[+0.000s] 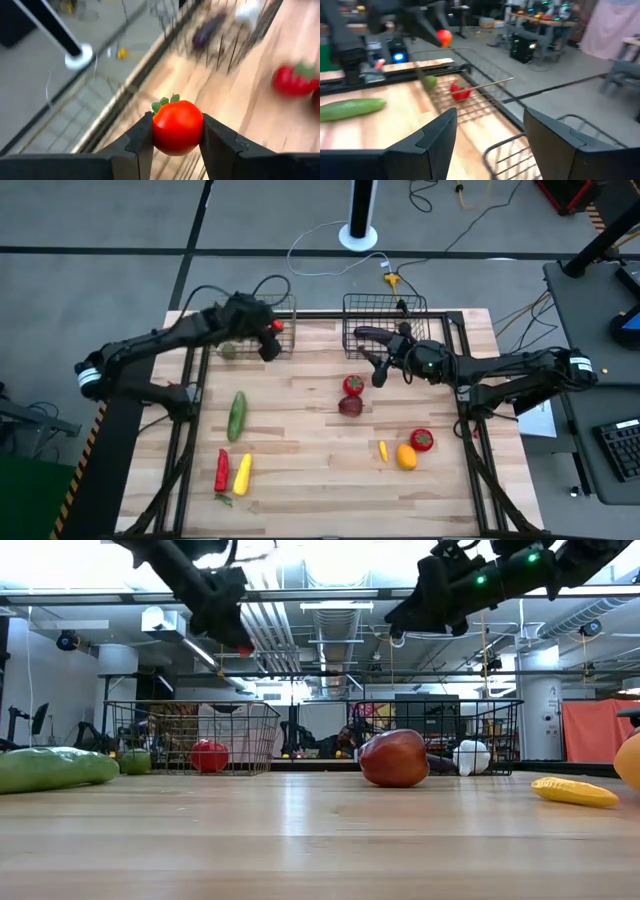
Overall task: Sort produce into baskets
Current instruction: Put the small tomato into the left wire basket
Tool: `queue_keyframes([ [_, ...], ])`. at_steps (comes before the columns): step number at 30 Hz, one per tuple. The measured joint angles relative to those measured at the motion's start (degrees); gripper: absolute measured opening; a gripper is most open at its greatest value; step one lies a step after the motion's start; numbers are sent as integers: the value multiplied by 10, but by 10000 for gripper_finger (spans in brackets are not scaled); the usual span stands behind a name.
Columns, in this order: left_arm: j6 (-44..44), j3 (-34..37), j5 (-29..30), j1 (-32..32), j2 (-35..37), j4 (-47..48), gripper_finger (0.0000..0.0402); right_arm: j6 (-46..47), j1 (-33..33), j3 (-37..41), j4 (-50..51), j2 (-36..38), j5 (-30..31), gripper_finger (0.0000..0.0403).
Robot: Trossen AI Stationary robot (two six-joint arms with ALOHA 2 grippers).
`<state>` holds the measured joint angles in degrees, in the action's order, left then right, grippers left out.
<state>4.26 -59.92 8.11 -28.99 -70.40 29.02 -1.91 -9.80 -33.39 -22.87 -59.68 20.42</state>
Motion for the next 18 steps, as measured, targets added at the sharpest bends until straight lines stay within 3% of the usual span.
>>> queue_keyframes([
  [10,36,-157,3,-125,-151,273,116,36,0,0,18,0,-14,221],
  [18,26,-195,12,-210,-261,334,116,67,0,0,54,0,-14,221],
])
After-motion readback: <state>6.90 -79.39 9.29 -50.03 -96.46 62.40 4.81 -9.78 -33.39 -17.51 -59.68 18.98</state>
